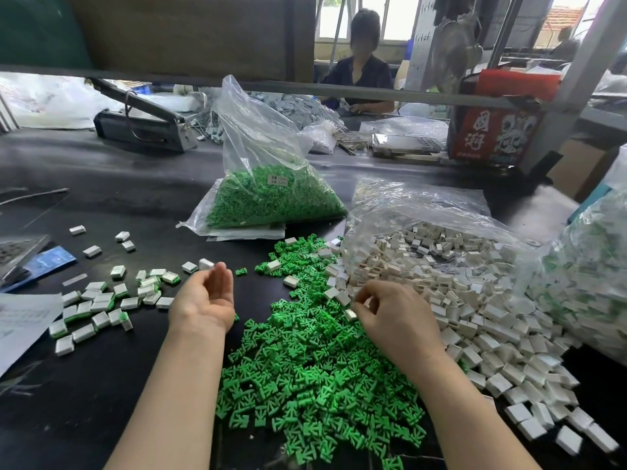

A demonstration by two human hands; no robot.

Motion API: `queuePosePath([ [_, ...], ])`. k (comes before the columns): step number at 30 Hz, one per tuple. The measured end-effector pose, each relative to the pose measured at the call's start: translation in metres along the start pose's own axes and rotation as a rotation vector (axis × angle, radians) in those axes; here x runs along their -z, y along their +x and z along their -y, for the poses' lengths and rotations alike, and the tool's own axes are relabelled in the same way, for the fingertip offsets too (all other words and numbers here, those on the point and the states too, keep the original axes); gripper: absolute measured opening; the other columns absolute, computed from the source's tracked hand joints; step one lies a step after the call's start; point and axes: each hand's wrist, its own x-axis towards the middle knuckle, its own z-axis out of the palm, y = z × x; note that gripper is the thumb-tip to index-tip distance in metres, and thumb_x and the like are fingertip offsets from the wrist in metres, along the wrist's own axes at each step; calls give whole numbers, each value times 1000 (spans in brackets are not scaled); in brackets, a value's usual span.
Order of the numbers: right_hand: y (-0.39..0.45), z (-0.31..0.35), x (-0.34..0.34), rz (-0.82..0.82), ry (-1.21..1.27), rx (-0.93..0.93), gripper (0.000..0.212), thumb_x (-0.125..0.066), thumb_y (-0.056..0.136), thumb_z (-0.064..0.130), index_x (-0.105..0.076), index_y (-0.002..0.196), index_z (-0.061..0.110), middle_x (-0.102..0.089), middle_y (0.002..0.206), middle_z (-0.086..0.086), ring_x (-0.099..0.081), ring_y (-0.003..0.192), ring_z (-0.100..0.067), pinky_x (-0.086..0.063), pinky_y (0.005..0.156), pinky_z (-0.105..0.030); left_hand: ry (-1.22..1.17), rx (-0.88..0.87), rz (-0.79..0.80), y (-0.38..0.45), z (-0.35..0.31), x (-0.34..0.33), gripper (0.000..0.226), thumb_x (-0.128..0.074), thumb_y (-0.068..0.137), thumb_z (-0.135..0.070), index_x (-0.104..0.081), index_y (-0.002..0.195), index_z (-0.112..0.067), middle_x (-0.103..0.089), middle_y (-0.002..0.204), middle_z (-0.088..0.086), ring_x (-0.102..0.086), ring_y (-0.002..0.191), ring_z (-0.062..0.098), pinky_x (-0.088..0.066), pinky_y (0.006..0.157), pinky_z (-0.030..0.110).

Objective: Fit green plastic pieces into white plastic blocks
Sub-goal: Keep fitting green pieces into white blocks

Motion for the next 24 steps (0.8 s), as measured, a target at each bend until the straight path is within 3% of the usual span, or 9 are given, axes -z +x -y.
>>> queuePosePath([
  [2, -1, 2, 1, 26, -19, 22, 8, -64, 91, 36, -69, 98, 37, -63, 93, 14, -56, 96, -10, -50, 89, -32, -68, -20, -8, 3, -3, 2, 24, -43, 104, -8, -53, 82, -7, -65, 67, 2, -69, 87, 6, -55, 80, 16],
  [4, -2, 2, 1, 43, -25, 53, 10, -65, 91, 37, -70, 100, 39, -64, 97, 15, -53, 98, -8, -45, 93, -29, -131, -61, -7, 3, -7, 5, 22, -40, 105, -11, -51, 86, -7, -62, 81, 3, -65, 108, 9, -55, 81, 19],
  [6, -2, 4, 1, 54, -7, 96, 11, -66, 90, 39, -70, 101, 39, -62, 94, 18, -51, 97, -5, -43, 97, -28, -162, -106, 9, 2, -13, 6, 23, -38, 106, -14, -51, 89, -7, -63, 86, 5, -66, 107, 12, -55, 85, 21],
  [8, -3, 6, -1, 66, -13, 146, 12, -67, 88, 43, -70, 100, 39, -57, 89, 21, -49, 93, -3, -42, 98, -26, -137, -114, 35, 0, -15, 5, 24, -38, 105, -15, -52, 88, -9, -65, 85, 5, -69, 93, 11, -56, 85, 22],
  [10, -4, 9, -2, 104, -25, 166, 21, -67, 86, 51, -68, 103, 40, -58, 93, 20, -49, 99, -4, -36, 102, -28, -36, -71, 84, -5, -11, 2, 23, -41, 104, -13, -56, 87, -11, -69, 78, 2, -70, 74, 8, -58, 72, 19],
  [12, -5, 11, -3, 160, -33, 161, 29, -65, 84, 55, -66, 110, 42, -60, 107, 18, -46, 112, -6, -29, 110, -33, 177, -39, 153, -11, 0, -2, 23, -45, 101, -12, -61, 86, -15, -70, 66, -4, -67, 59, 4, -56, 56, 16],
  [14, -4, 11, -3, 186, -32, 165, 30, -65, 85, 54, -65, 113, 43, -56, 112, 19, -43, 114, -6, -25, 111, -33, 478, -93, 234, -17, 15, -6, 20, -51, 98, -10, -66, 88, -17, -71, 68, -5, -63, 57, 4, -51, 53, 18],
  [19, -2, 9, -6, 187, -28, 204, 16, -67, 85, 49, -68, 99, 41, -44, 92, 27, -40, 99, -2, -30, 95, -27, 1241, -416, 510, -33, 54, -5, 13, -64, 93, -13, -70, 96, -24, -73, 91, -5, -66, 86, 10, -50, 67, 18],
  [24, 0, 6, -7, 119, 13, 171, 1, -65, 90, 35, -66, 91, 35, -59, 92, 18, -51, 94, -7, -42, 91, -28, 1655, -686, 660, -38, 80, -3, 15, -66, 90, -24, -70, 103, -32, -66, 94, -14, -63, 92, 10, -53, 87, 34],
])
